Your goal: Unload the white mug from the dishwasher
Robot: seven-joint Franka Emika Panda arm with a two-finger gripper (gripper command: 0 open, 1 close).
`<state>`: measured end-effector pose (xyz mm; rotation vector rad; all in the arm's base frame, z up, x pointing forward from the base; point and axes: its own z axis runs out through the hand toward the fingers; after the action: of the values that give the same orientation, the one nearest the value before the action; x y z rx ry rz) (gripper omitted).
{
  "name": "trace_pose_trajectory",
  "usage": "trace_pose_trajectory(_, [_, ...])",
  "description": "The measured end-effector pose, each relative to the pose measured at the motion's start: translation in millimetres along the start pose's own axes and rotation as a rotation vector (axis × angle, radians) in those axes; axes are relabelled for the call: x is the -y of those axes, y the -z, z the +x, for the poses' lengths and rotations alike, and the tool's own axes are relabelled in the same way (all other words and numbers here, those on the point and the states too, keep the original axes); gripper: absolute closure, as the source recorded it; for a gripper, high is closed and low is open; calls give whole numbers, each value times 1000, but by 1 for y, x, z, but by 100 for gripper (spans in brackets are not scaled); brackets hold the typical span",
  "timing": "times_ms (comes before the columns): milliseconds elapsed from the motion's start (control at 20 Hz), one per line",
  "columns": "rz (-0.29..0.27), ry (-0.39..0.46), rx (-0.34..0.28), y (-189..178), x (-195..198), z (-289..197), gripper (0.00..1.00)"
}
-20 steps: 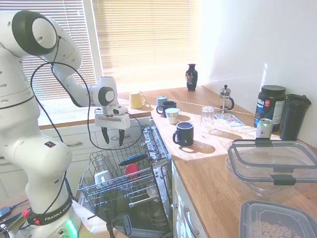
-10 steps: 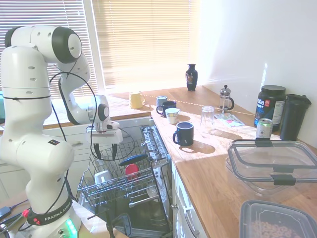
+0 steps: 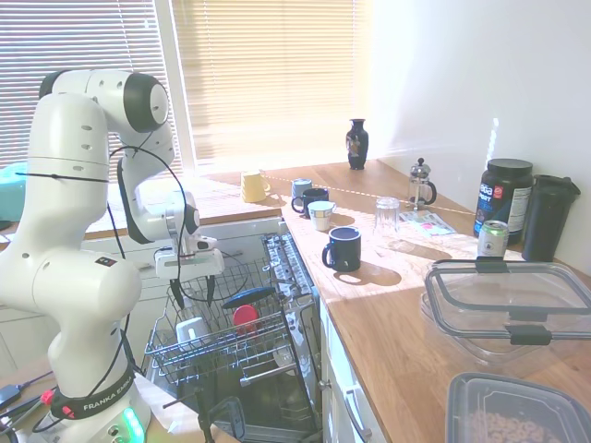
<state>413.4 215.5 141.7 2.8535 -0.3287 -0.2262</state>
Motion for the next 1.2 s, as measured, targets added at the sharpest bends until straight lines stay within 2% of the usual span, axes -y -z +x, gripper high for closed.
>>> trace_pose_trajectory(250, [-40,39,14,-25,13,-1,0])
trace_pose_trajectory(500, [-101,93,-5,-24,7,5,0])
trace_pose_trajectory(700, [-104,113,-15,-30,13,-8,0])
trace_pose_trajectory(900, [-88,113,-10,-69,39,-36,0])
trace_pose_trajectory(1200, [-118,125,-23,-129,49,-53,0])
